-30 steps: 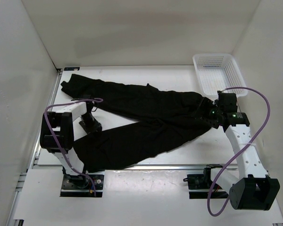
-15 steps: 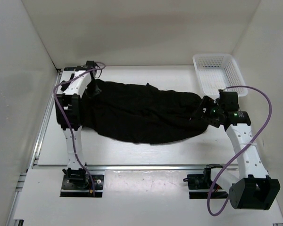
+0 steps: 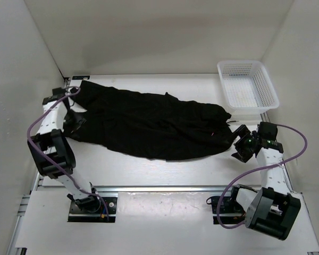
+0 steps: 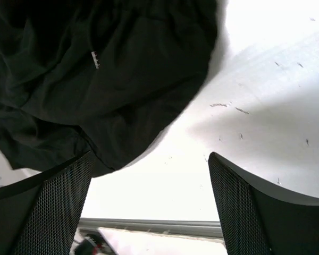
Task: Fold and stack the trousers
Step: Fold the trousers
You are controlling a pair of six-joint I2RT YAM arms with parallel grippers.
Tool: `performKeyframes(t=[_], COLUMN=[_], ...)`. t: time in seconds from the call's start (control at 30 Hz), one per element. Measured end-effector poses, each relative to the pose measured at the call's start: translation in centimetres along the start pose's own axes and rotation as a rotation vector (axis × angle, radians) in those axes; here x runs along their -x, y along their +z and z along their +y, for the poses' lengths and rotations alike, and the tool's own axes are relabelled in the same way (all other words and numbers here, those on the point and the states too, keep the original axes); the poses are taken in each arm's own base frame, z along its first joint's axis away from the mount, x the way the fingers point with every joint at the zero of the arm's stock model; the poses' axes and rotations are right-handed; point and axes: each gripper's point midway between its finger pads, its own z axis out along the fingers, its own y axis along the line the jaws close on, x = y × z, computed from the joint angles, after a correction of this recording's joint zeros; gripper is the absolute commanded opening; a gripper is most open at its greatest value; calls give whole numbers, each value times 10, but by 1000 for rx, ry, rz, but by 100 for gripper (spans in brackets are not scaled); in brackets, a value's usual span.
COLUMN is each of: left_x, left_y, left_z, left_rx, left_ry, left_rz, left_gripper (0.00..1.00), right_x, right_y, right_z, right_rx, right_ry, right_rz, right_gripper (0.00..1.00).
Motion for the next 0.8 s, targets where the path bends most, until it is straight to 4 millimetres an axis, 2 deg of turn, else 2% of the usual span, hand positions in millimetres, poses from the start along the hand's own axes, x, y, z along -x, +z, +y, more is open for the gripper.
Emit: performKeyframes(t=[0.1, 0.2, 0.3, 0.43, 0.5, 0.53, 0.57, 0.63, 0.7, 0.8], left_x=[-10, -9, -8, -4, 3, 7, 10, 13, 13, 14], left_y=[20, 48, 70, 79, 82, 84, 86, 90, 92, 91], left_z=[32, 51, 53, 37, 30, 26, 24, 22, 22, 22], left_rx=[-14, -18, -22, -54, -67, -74, -80, -85, -84, -83], left_ry=[-114, -197, -216, -188, -176, -174, -171, -165, -165, -167], left_rz=[91, 171, 213, 228, 217, 212, 207, 205, 207, 202], left_gripper=[59, 60, 60, 58, 46, 17, 10, 10, 10, 10], right_x=[1, 4, 5, 6, 6, 6, 6, 7, 9, 11], right_y=[-2, -3, -3, -1, 0, 1, 3, 8, 15, 28], right_z=[-3, 2, 5, 4, 4, 3, 2, 1, -3, -10], right_rx=[28, 61, 77, 77, 73, 71, 69, 62, 51, 20], right_ry=[53, 48, 43, 49, 56, 63, 72, 94, 119, 159], right_rz=[-4, -11, -11, -7, -1, 3, 3, 9, 15, 34], right_gripper=[92, 92, 94, 96, 96, 96, 96, 94, 88, 87])
